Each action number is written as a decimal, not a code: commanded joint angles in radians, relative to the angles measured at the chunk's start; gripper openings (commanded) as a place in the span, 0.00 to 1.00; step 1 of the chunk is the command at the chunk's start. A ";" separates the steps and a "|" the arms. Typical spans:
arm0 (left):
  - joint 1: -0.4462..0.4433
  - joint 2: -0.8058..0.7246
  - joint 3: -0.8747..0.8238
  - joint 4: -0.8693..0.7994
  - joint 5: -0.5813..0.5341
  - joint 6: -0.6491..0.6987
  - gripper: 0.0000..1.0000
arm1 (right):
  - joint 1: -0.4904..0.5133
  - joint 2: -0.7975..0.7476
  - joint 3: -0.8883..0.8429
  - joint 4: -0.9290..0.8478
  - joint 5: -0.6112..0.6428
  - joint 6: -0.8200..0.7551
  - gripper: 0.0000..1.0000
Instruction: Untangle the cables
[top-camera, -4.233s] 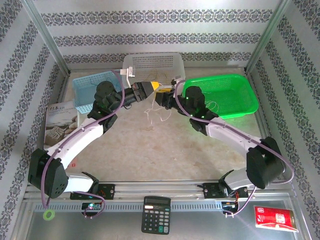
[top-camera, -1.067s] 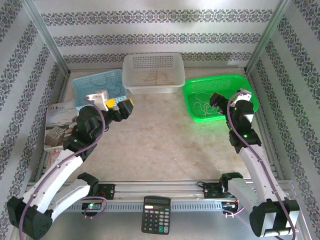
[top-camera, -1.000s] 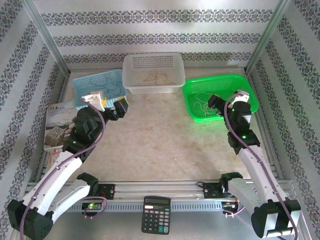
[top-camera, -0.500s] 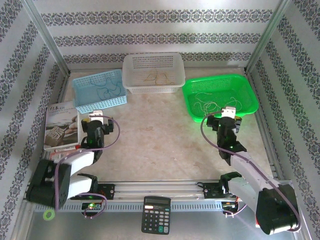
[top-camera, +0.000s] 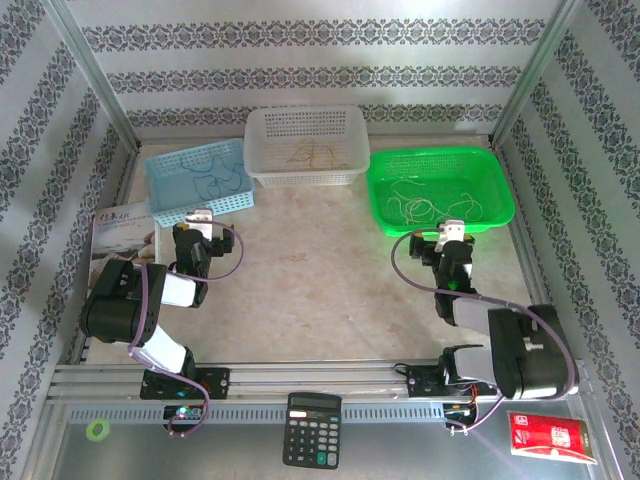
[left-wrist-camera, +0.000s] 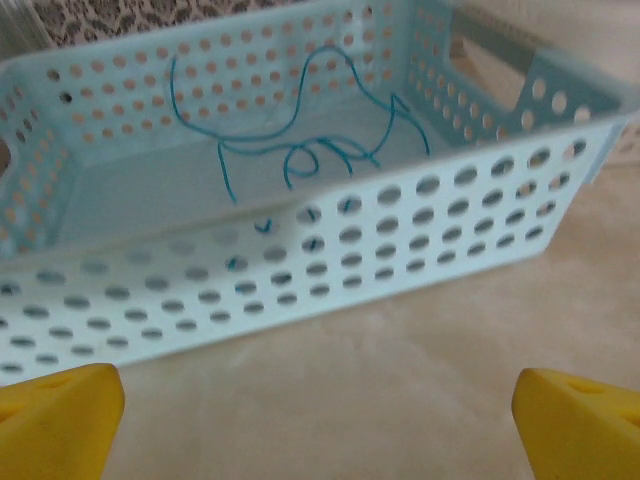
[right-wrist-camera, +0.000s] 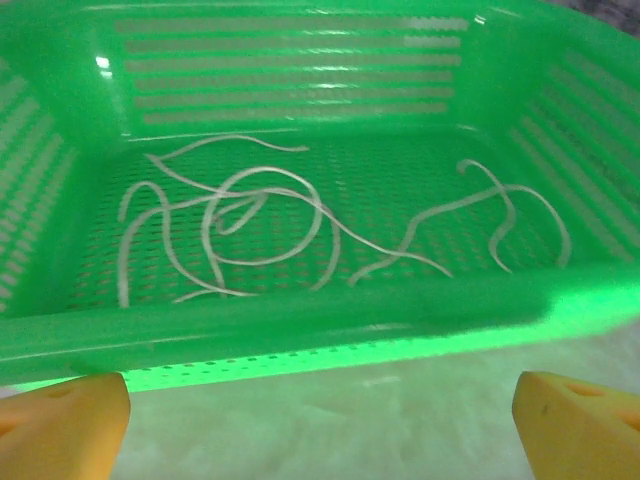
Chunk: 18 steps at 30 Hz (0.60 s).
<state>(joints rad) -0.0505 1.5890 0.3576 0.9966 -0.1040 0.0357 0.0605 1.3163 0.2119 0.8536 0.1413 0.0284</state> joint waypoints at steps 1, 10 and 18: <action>0.027 0.002 0.022 -0.036 0.030 -0.035 1.00 | -0.011 0.170 -0.002 0.325 -0.080 -0.032 0.98; 0.028 0.005 0.017 -0.019 0.026 -0.033 1.00 | -0.035 0.217 0.115 0.170 0.011 0.037 0.98; 0.028 0.006 0.018 -0.020 0.029 -0.033 1.00 | -0.033 0.219 0.125 0.156 0.044 0.043 0.98</action>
<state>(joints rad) -0.0307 1.5890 0.3691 0.9874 -0.0853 0.0185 0.0280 1.5444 0.3187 1.0042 0.1493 0.0498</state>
